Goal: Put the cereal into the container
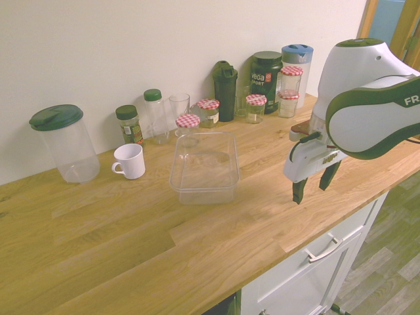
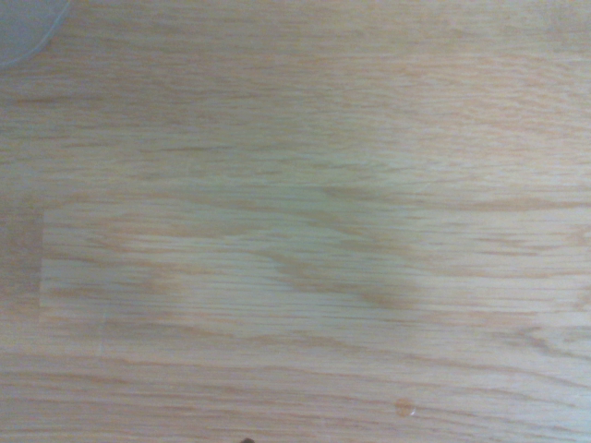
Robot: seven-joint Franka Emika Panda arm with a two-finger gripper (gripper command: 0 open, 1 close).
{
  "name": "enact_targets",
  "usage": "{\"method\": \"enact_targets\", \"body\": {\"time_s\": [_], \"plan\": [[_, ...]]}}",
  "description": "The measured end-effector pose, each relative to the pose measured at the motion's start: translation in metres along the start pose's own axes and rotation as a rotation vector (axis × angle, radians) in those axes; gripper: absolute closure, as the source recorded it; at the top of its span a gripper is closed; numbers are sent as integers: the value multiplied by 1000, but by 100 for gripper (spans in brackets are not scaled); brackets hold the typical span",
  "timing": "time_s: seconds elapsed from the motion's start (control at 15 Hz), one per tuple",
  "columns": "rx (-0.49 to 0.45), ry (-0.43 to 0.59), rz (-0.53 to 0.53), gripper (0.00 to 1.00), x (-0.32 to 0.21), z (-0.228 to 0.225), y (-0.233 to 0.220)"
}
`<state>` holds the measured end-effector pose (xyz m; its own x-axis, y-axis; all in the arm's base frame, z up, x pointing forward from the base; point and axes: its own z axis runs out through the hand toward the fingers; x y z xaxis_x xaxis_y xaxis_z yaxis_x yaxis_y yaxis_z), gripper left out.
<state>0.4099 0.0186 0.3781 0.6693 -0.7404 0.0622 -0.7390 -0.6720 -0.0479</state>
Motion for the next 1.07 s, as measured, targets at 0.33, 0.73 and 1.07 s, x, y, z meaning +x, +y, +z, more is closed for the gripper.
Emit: {"method": "enact_targets", "body": {"time_s": [0.33,0.73,1.07], "plan": [[76,24,42,0,6,-1,-7],[254,177,230,0,34,-44,41],[322,189,382,0,68,-62,89]]}}
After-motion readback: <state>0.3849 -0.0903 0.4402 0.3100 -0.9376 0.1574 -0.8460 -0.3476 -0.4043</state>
